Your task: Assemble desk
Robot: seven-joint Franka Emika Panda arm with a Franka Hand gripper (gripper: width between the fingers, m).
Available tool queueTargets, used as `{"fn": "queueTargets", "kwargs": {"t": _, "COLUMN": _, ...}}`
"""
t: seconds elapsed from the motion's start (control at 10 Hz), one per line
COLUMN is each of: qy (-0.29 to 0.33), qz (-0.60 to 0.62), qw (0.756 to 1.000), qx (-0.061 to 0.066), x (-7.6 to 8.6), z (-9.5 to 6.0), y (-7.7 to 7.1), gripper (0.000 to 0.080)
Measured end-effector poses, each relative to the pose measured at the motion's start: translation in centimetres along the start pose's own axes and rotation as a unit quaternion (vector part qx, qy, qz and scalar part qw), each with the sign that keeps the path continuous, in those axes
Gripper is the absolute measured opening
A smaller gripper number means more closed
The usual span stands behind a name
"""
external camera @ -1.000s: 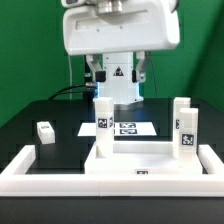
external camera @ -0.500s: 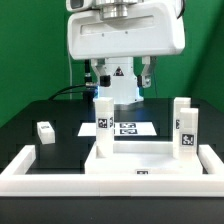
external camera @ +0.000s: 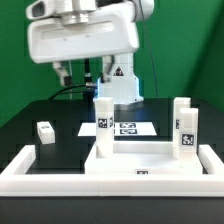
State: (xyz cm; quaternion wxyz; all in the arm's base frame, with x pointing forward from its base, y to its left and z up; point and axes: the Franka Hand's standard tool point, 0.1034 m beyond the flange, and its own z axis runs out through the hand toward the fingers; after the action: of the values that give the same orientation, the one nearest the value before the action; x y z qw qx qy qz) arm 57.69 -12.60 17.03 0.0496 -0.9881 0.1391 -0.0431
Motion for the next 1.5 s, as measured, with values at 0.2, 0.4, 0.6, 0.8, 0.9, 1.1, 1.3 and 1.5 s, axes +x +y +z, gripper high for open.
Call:
{"fn": "queueTargets", "kwargs": {"t": 0.2, "qy": -0.007, "qz": -0.069, "qw": 0.998, "qx": -0.007, "x": -0.5, "z": 0.3, "y": 1.4, "gripper": 0.0649}}
{"fn": "queueTargets", "kwargs": {"t": 0.4, "qy": -0.008, "qz": -0.141, "qw": 0.99, "qx": -0.006, "x": -0.5, "z": 0.4, "y": 1.4, "gripper": 0.0649}}
{"fn": "queueTargets", "kwargs": {"t": 0.6, "qy": -0.01, "qz": -0.214, "qw": 0.977, "qx": -0.007, "x": -0.9, "z": 0.8, "y": 2.2, "gripper": 0.0649}}
{"fn": "queueTargets", "kwargs": {"t": 0.8, "qy": -0.041, "qz": -0.284, "qw": 0.958, "qx": -0.011, "x": -3.9, "z": 3.0, "y": 5.8, "gripper": 0.0649}}
{"fn": "queueTargets", "kwargs": {"t": 0.9, "qy": -0.05, "qz": -0.321, "qw": 0.946, "qx": -0.019, "x": -5.0, "z": 3.6, "y": 7.5, "gripper": 0.0649}}
{"fn": "queueTargets", "kwargs": {"t": 1.1, "qy": -0.075, "qz": -0.412, "qw": 0.908, "qx": -0.03, "x": -6.8, "z": 5.3, "y": 11.1, "gripper": 0.0649}}
{"fn": "queueTargets", "kwargs": {"t": 1.3, "qy": -0.083, "qz": -0.4, "qw": 0.912, "qx": -0.032, "x": -6.9, "z": 5.4, "y": 10.8, "gripper": 0.0649}}
{"fn": "queueTargets", "kwargs": {"t": 1.5, "qy": -0.128, "qz": -0.329, "qw": 0.935, "qx": -0.046, "x": -8.4, "z": 6.7, "y": 10.9, "gripper": 0.0649}}
